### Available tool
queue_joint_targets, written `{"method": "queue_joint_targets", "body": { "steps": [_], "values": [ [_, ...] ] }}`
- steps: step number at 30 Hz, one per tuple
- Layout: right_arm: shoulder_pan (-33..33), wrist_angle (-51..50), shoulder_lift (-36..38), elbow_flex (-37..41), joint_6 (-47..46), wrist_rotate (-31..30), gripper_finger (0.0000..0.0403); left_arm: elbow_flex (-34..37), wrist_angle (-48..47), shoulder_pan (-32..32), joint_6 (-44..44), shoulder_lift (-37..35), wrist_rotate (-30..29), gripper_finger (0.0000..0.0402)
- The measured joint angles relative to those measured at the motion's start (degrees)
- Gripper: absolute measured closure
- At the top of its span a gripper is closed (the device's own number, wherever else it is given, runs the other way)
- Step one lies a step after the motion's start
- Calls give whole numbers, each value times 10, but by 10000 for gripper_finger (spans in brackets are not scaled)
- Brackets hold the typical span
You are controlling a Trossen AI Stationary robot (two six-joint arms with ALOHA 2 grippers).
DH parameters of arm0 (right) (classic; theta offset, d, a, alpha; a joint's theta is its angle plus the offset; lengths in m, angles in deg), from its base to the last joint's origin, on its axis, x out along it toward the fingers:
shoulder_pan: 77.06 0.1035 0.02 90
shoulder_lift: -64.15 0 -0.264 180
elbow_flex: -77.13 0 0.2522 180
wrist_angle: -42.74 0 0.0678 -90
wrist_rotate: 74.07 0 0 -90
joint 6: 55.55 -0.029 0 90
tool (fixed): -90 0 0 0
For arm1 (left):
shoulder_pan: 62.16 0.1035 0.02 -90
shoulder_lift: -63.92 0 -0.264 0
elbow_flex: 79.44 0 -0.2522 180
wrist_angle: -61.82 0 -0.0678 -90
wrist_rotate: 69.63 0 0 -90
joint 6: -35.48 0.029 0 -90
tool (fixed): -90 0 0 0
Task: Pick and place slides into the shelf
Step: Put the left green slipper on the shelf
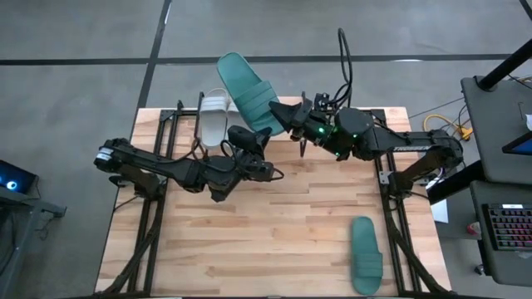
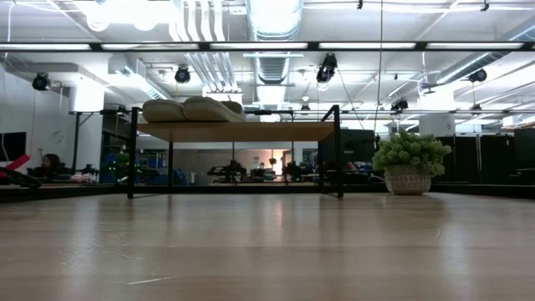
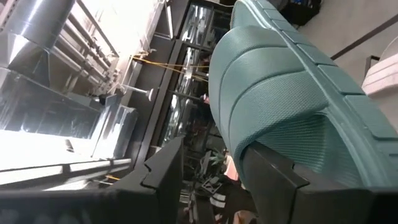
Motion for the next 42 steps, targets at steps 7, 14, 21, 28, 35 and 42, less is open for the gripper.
{"method": "queue_joint_targets", "body": {
  "steps": [7, 14, 21, 28, 35, 42],
  "values": [
    [12, -7, 0, 0, 6, -3, 250, 0, -2, 0, -1, -2, -4, 382],
    [41, -20, 1, 0, 15, -3, 250, 0, -3, 1, -6, -2, -10, 382],
    [66, -22, 7, 0, 43, -22, 250, 0, -3, 1, -5, -2, -8, 382],
    [85, -23, 39, 0, 109, -22, 250, 16, -3, -9, -5, -10, -3, 382],
    [96, -28, 68, 0, 177, -22, 250, 83, -4, -33, -5, -49, 46, 382],
    [101, -44, 65, 0, 176, -19, 250, 144, -2, -37, -22, -95, 65, 382]
  ]
}}
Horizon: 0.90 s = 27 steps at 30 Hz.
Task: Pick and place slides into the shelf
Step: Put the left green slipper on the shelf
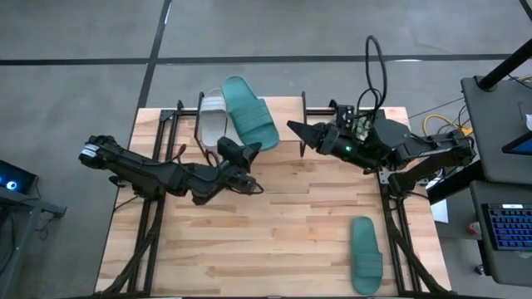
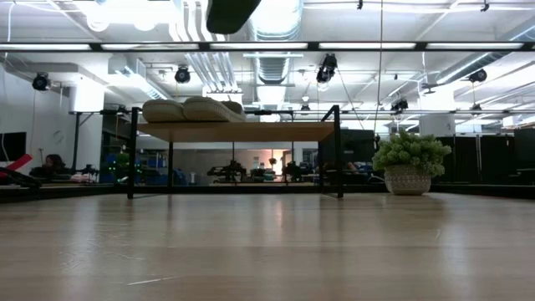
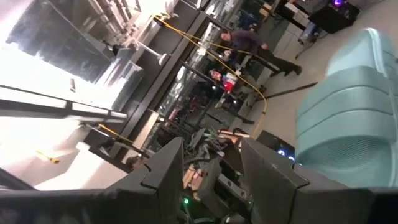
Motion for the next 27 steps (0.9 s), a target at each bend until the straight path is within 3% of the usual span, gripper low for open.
{"method": "queue_joint_targets", "body": {
  "steps": [14, 27],
  "values": [
    [0, -17, -16, 0, -26, 2, 250, 83, 0, 5, -28, -26, 98, 383],
    [0, -14, -21, 0, -35, 2, 250, 138, 61, 53, -28, -32, 183, 383]
  ]
}}
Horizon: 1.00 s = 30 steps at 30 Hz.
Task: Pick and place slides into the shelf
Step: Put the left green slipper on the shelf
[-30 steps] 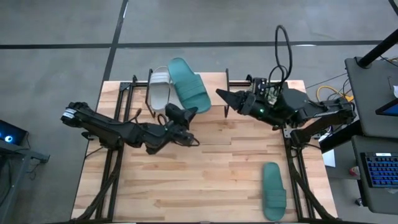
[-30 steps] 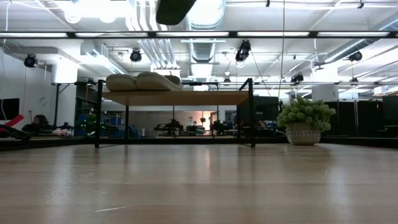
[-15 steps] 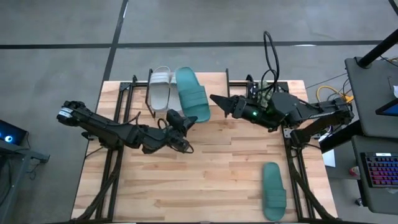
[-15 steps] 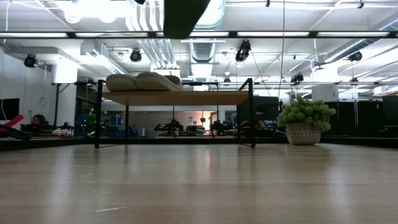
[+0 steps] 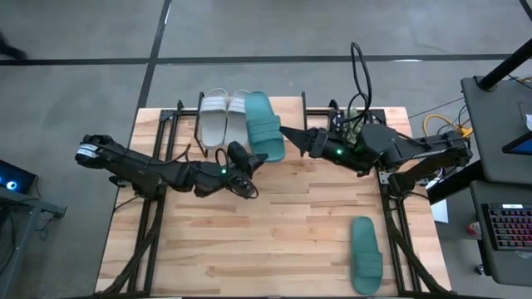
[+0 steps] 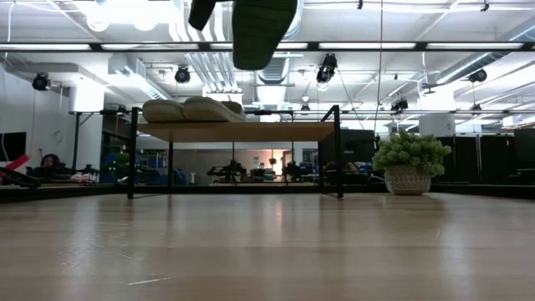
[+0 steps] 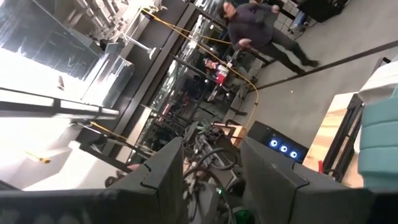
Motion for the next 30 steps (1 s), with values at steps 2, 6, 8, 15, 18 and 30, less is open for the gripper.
{"method": "queue_joint_targets", "body": {
  "steps": [2, 6, 8, 15, 18, 30],
  "values": [
    [0, 0, -2, 0, -2, 0, 250, 5, 5, 11, 0, -2, 13, 383],
    [0, 1, -7, 0, -6, -3, 250, 12, 15, 31, 0, -2, 35, 383],
    [0, 1, -7, 0, -6, -4, 250, 15, 32, 42, 0, -2, 58, 383],
    [0, 2, -7, 0, -17, -5, 250, 15, 44, 76, -1, 0, 105, 383],
    [0, 3, -7, 0, -20, -5, 250, 15, 45, 91, -18, 0, 128, 383],
    [0, 23, -21, 0, -21, -5, 250, 54, 74, 138, -33, 0, 170, 383]
  ]
}}
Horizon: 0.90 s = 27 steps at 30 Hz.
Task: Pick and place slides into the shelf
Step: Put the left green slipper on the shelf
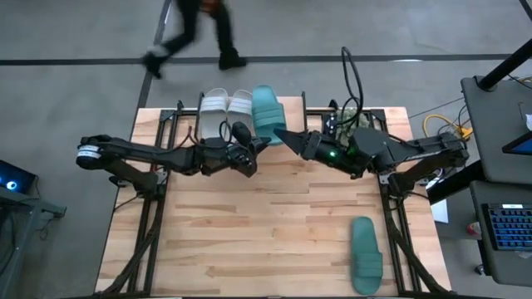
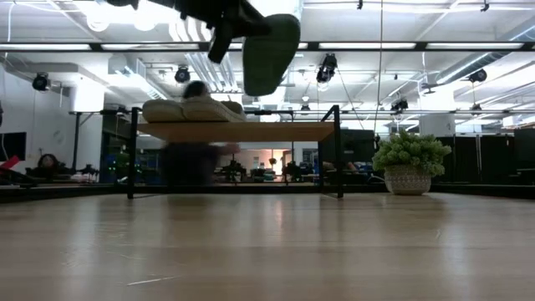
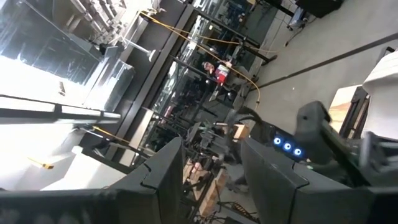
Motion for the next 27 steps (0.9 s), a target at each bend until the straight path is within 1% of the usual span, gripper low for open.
{"method": "queue_joint_targets", "body": {
  "steps": [3, 6, 15, 20, 27],
  "values": [
    [0, 13, -8, 0, 0, 0, 250, 36, 44, 3, 29, 0, 2, 383],
    [0, 16, -15, 0, -13, 0, 250, 54, 55, 4, 34, 0, 5, 383],
    [-1, 21, -29, 0, -34, 1, 250, 56, 86, 4, 33, 3, 42, 383],
    [-1, 31, -31, 0, -30, 1, 250, 58, 92, 12, 33, 29, 53, 384],
    [-1, 45, -32, 0, -19, 1, 250, 62, 138, 34, 33, 67, 60, 384]
  ]
}}
